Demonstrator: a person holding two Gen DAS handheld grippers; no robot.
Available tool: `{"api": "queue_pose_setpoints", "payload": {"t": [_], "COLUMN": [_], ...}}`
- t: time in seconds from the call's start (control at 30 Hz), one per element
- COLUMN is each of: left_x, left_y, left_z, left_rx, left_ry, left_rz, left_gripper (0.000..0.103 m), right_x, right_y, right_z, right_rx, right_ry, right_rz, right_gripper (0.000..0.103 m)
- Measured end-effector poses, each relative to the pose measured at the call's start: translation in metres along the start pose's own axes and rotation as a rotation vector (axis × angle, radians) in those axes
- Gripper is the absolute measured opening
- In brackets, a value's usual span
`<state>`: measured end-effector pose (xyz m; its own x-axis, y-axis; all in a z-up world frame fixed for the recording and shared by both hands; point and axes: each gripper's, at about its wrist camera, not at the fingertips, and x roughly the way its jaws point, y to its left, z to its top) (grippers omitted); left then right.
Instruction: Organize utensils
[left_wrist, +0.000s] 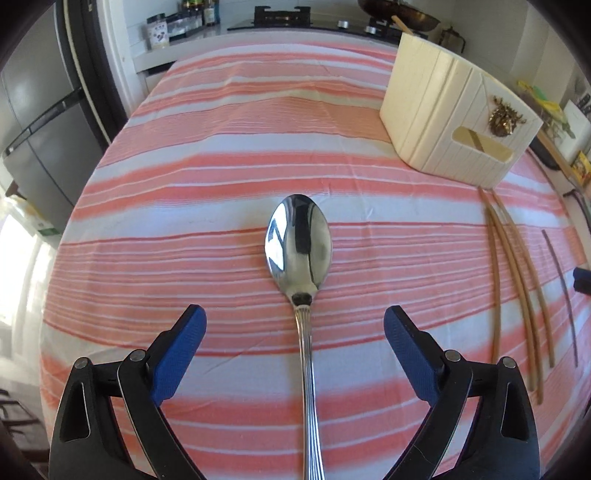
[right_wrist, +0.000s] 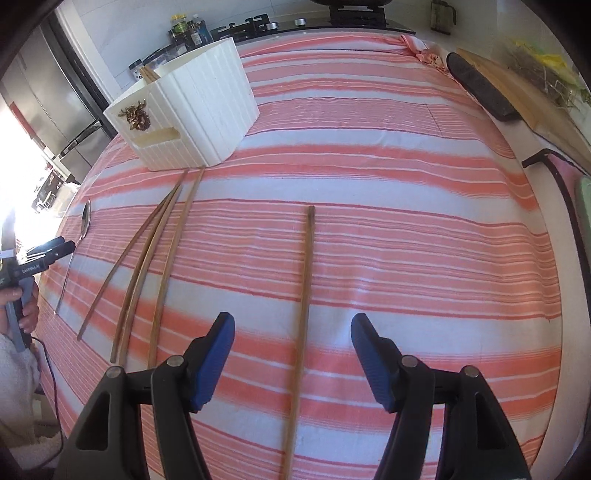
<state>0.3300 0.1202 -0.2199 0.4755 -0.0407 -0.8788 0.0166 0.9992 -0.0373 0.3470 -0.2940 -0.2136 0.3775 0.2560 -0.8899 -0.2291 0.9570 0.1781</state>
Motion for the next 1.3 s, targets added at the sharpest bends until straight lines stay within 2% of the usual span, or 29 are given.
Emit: {"api": "queue_pose_setpoints", "payload": {"t": [0.27,0.33,0.4,0.43,0.47,0.5,0.53,0.57,0.63,0.73,0.87,1.1,1.3], "left_x": [0.025,0.027,0.031,0.031,0.031,0.029,0.027,0.025,0.021,-0.001,-0.049,-0.128,-0.156], "left_y": [0.001,0.003,0.002,0.001,-0.002,-0.006,-0.009,-0.012,-0.013,-0.011,-0.017,-0.023,-0.024], "left_z": [0.022,0.026,0.031,0.032,0.034,0.036,0.037,0.039,0.041,0.037,0.032,0.017,0.017], "left_rx": [0.015,-0.006,-0.015,-0.018,-0.018,-0.011,0.003,0.016,0.014,0.006,0.002,0.019,0.022], "left_ry": [0.042,0.047,0.050,0.047,0.038,0.027,0.020,0.017,0.021,-0.038,-0.133,-0.289,-0.347], "left_rz": [0.056,0.050,0.058,0.054,0.050,0.046,0.039,0.038,0.015,0.001,-0.065,-0.145,-0.166], "left_gripper": [0.097,0.097,0.096,0.091,0.081,0.073,0.050,0.042,0.041,0.041,0.041,0.041,0.041], "right_x": [0.044,0.050,0.052,0.053,0.055,0.056,0.058,0.058,0.052,0.017,-0.043,-0.124,-0.152], "right_y": [0.015,0.018,0.018,0.018,0.017,0.015,0.013,0.011,0.008,0.008,0.021,0.045,0.053], "right_z": [0.035,0.044,0.053,0.058,0.062,0.066,0.070,0.072,0.073,0.070,0.060,0.034,0.026], "right_rx": [-0.069,-0.080,-0.063,-0.058,-0.054,-0.049,-0.041,-0.032,-0.013,0.015,-0.019,-0.091,-0.092], "right_ry": [0.070,0.070,0.069,0.071,0.071,0.070,0.067,0.056,0.015,-0.095,-0.232,-0.409,-0.503], "right_rz": [-0.107,-0.144,-0.168,-0.169,-0.166,-0.157,-0.136,-0.117,-0.085,-0.012,0.044,0.063,0.063], "right_gripper": [0.066,0.056,0.038,0.032,0.017,0.006,0.006,0.006,0.006,0.006,0.006,0.006,0.006]}}
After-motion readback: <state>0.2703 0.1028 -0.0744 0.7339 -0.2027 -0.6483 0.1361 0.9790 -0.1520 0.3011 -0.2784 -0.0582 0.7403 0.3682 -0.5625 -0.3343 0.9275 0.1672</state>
